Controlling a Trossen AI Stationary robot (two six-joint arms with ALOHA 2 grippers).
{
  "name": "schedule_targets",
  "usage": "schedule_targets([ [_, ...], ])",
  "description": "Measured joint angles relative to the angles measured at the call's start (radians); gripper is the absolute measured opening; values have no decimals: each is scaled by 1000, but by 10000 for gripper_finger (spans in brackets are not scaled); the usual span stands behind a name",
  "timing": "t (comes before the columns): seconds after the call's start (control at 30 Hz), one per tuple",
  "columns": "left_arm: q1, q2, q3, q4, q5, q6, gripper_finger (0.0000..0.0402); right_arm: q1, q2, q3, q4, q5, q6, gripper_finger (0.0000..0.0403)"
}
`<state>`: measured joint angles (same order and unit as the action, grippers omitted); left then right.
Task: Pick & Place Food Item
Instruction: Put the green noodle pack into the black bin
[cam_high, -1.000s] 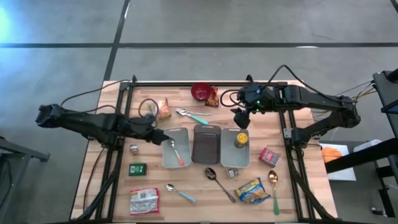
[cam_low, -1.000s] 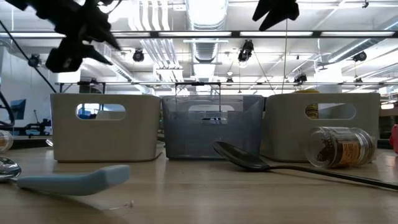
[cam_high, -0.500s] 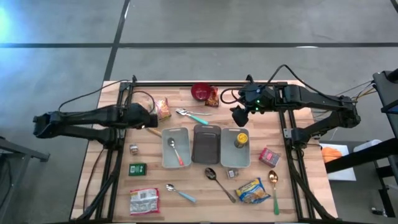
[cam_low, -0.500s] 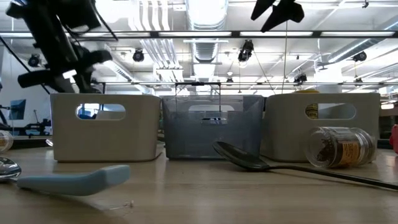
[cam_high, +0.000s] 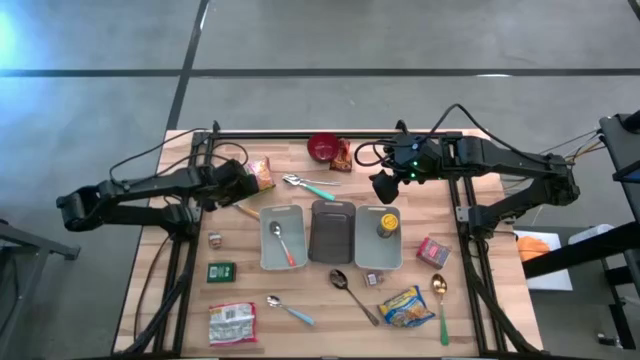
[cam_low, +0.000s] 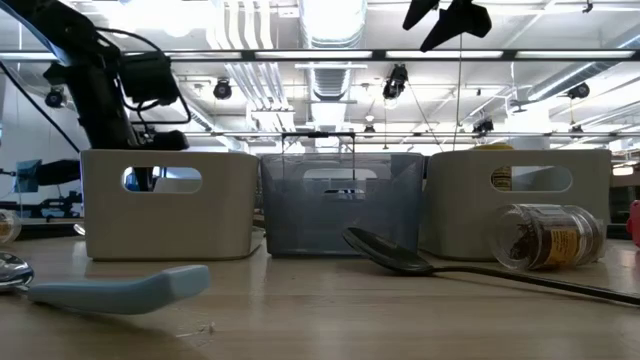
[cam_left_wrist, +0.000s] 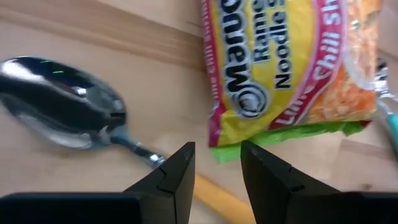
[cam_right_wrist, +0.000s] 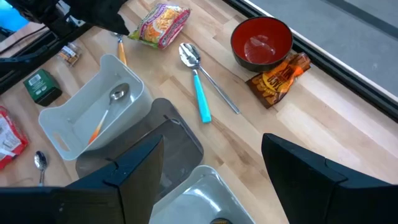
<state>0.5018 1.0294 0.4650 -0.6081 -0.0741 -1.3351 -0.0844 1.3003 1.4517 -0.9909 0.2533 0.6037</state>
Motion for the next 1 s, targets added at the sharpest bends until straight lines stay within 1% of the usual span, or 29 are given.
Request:
schedule_targets([
  [0.2,0,0,-83,203,-1,2,131,0,0,0,0,0,0,267],
  [0.33,0,0,-140,281,0,-16,131,0,-1,0,0,0,0,267],
  [0.53,0,0,-172,314,1,-35,131,0,-3,0,0,-2,0,267],
  [0.63,0,0,-170,317,25,-32,131,0,-3,0,0,-19,0,267],
  [0.77,0,0,-162,328,28,23,131,0,-3,0,0,-23,-1,267],
  [1.0,0,0,-162,327,-23,119,131,0,-3,0,0,-23,-1,267],
])
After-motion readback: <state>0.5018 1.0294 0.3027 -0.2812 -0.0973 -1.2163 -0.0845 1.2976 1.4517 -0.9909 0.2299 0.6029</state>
